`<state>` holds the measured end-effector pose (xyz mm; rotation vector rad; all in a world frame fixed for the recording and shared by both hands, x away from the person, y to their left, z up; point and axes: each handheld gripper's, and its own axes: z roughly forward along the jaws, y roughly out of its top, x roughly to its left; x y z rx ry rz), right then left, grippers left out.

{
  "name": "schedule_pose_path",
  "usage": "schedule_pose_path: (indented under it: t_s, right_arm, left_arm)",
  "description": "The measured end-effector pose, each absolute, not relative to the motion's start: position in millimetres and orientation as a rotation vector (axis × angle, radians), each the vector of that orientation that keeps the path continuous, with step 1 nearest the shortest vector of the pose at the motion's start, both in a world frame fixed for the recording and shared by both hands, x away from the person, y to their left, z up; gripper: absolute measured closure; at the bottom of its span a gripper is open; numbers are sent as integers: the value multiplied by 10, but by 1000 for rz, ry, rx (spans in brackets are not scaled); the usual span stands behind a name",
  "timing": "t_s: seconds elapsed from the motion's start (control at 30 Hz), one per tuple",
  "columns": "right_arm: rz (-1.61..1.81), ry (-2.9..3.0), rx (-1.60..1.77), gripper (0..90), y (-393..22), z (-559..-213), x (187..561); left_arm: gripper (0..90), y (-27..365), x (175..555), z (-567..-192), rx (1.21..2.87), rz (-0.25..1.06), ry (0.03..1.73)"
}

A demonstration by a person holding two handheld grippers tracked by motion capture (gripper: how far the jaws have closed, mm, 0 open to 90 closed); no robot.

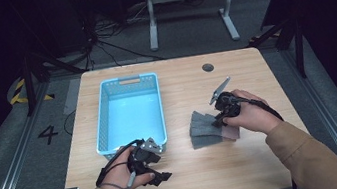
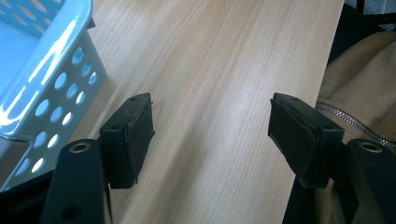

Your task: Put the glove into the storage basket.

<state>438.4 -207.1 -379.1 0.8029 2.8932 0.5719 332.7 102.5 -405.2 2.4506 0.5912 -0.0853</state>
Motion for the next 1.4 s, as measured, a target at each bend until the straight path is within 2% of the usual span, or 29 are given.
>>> schedule_pose_path:
  t_s: [1.07,1.17,1.27,1.4]
  right_arm:
    - [466,2921,636,756,-2008,-4008,4373]
    - [493,2907,626,728,-2011,-4038,4365]
    - [551,2878,611,624,-2027,-4059,4355]
    - [629,2815,613,581,-2085,-4022,4315]
  left_arm:
    - [320,1038,3336,-4059,2452,-88,595]
    - [320,1032,3332,-4058,2452,-89,593]
    - [320,1026,3335,-4058,2454,-89,588]
    - [325,1005,3349,-4060,2449,-102,592]
